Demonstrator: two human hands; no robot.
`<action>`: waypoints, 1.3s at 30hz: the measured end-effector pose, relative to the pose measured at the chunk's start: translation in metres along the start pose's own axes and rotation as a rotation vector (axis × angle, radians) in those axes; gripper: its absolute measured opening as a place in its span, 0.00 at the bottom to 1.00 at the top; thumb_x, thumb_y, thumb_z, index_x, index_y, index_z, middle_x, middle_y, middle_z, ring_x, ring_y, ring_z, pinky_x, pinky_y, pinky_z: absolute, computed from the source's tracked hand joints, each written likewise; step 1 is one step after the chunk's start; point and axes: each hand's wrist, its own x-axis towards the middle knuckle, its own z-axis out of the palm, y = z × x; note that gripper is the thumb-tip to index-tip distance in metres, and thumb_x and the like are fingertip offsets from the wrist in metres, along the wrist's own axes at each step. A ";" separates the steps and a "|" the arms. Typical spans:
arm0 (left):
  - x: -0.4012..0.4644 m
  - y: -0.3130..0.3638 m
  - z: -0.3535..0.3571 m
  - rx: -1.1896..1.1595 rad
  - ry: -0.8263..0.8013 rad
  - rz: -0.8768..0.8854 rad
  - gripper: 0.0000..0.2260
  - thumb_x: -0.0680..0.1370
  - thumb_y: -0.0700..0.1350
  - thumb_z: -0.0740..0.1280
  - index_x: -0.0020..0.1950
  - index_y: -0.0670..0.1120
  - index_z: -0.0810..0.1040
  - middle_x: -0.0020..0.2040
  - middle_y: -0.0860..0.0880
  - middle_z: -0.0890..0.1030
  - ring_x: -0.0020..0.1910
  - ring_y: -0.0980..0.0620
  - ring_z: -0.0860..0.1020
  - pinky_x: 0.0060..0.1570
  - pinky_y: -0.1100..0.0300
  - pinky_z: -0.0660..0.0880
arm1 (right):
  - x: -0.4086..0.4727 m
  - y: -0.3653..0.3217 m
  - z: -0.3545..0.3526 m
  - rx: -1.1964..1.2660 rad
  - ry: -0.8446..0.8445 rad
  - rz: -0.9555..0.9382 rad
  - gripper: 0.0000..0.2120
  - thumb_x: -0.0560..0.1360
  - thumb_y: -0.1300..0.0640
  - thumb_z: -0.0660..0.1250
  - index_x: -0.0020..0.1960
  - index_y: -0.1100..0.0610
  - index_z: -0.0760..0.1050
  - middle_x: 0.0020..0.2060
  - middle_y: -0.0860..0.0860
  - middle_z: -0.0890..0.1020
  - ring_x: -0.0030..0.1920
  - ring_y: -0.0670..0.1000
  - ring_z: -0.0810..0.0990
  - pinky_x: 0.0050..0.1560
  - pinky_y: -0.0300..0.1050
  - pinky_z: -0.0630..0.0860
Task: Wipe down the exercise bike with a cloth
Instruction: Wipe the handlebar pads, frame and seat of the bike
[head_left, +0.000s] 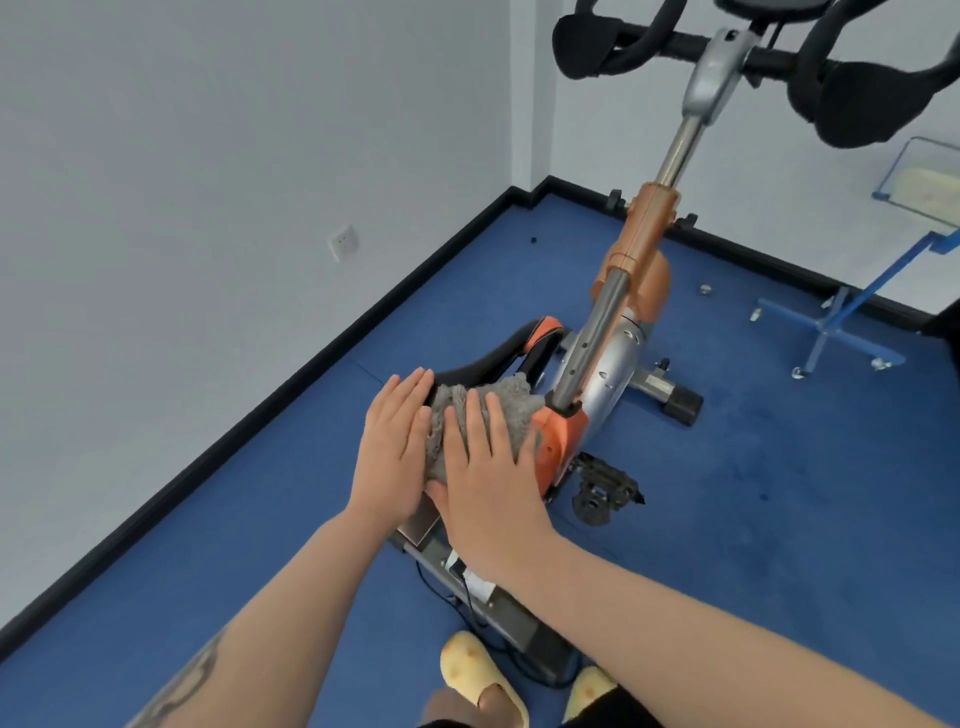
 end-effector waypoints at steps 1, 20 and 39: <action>0.001 0.001 0.002 -0.016 0.027 -0.031 0.21 0.84 0.49 0.50 0.75 0.47 0.67 0.75 0.54 0.64 0.76 0.58 0.54 0.75 0.63 0.49 | 0.006 0.000 0.000 0.001 0.004 -0.007 0.34 0.81 0.41 0.51 0.79 0.60 0.48 0.78 0.61 0.49 0.78 0.61 0.47 0.70 0.71 0.54; 0.001 -0.004 0.000 0.249 0.061 0.063 0.19 0.83 0.45 0.55 0.74 0.47 0.70 0.71 0.51 0.71 0.68 0.48 0.64 0.69 0.56 0.63 | -0.010 -0.029 0.015 0.706 0.158 0.574 0.32 0.82 0.42 0.47 0.76 0.49 0.31 0.78 0.48 0.39 0.77 0.51 0.42 0.76 0.53 0.53; 0.048 -0.016 -0.004 0.160 -0.122 0.223 0.17 0.81 0.45 0.58 0.69 0.50 0.75 0.65 0.54 0.77 0.64 0.52 0.72 0.53 0.54 0.73 | 0.024 -0.059 0.000 0.432 0.144 0.917 0.32 0.80 0.40 0.48 0.79 0.48 0.40 0.77 0.50 0.51 0.73 0.55 0.57 0.62 0.55 0.73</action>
